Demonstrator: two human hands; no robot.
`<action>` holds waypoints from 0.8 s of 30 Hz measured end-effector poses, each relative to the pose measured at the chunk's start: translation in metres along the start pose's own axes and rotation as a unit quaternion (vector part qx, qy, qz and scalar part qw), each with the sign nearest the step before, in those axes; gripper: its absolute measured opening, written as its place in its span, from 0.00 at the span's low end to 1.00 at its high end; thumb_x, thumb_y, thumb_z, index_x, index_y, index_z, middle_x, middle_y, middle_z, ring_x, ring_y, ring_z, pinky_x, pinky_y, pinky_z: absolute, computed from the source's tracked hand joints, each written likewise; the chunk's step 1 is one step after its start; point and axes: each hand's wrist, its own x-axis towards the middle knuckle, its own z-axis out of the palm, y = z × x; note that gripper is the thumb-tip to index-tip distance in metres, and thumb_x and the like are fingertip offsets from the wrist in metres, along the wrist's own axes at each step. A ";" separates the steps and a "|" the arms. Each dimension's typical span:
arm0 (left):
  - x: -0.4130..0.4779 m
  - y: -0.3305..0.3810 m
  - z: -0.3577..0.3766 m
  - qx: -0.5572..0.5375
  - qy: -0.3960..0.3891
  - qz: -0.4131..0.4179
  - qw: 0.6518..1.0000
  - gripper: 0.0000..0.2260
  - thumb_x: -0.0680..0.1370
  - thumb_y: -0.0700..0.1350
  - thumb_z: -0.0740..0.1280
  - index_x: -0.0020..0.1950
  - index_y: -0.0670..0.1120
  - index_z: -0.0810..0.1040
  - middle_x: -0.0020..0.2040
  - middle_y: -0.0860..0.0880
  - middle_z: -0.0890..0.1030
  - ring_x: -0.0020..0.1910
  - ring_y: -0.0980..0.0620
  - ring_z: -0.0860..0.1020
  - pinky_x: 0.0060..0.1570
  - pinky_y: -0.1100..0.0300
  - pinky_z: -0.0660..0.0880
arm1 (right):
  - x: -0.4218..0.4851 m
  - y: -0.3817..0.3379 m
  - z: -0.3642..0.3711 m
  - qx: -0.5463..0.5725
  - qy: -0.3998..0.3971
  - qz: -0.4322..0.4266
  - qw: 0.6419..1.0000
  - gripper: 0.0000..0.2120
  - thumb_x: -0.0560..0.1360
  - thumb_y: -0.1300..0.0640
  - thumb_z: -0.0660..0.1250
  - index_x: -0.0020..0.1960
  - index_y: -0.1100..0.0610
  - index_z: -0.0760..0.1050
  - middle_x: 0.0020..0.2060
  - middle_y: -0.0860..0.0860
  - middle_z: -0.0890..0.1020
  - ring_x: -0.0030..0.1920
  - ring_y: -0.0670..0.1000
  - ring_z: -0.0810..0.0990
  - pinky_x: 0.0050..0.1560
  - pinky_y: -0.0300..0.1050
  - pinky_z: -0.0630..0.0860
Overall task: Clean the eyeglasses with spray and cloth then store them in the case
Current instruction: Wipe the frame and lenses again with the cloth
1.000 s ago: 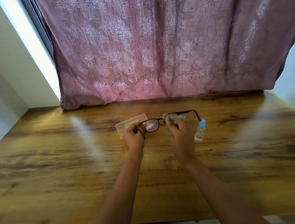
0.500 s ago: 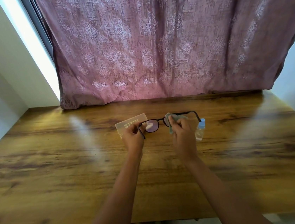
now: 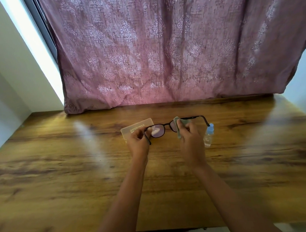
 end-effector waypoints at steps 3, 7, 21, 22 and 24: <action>-0.001 0.002 0.000 -0.002 0.003 0.014 1.000 0.06 0.74 0.38 0.69 0.49 0.39 0.79 0.42 0.44 0.80 0.44 0.50 0.78 0.43 0.60 0.74 | -0.008 -0.009 0.001 -0.001 -0.022 -0.029 0.999 0.20 0.75 0.64 0.63 0.67 0.61 0.69 0.45 0.55 0.75 0.42 0.50 0.75 0.39 0.43 0.77; -0.001 0.001 -0.004 -0.002 -0.001 0.024 1.000 0.05 0.74 0.37 0.69 0.48 0.39 0.79 0.40 0.46 0.80 0.41 0.51 0.76 0.41 0.60 0.72 | -0.026 -0.002 -0.006 0.002 -0.031 -0.041 0.999 0.21 0.73 0.68 0.65 0.65 0.61 0.70 0.43 0.54 0.74 0.42 0.49 0.73 0.40 0.38 0.74; -0.001 0.002 -0.002 0.004 0.030 0.027 0.999 0.07 0.74 0.38 0.69 0.49 0.36 0.79 0.37 0.50 0.79 0.36 0.58 0.75 0.32 0.75 0.71 | -0.021 -0.007 -0.001 -0.001 -0.027 -0.040 0.999 0.22 0.72 0.68 0.66 0.66 0.61 0.70 0.44 0.55 0.75 0.42 0.51 0.75 0.39 0.43 0.78; 0.000 0.001 -0.002 0.008 0.033 0.027 0.999 0.08 0.74 0.38 0.69 0.50 0.36 0.79 0.38 0.49 0.79 0.37 0.57 0.75 0.32 0.75 0.71 | -0.025 -0.003 -0.002 -0.002 -0.027 -0.041 0.999 0.23 0.72 0.69 0.66 0.66 0.60 0.70 0.45 0.55 0.75 0.43 0.52 0.75 0.41 0.42 0.78; 0.000 -0.001 -0.004 0.015 0.030 0.027 0.999 0.08 0.73 0.38 0.69 0.51 0.37 0.80 0.38 0.49 0.79 0.38 0.57 0.76 0.32 0.74 0.72 | -0.027 0.004 -0.004 -0.014 -0.025 -0.043 0.999 0.24 0.71 0.69 0.67 0.66 0.60 0.70 0.46 0.55 0.75 0.43 0.52 0.76 0.41 0.44 0.78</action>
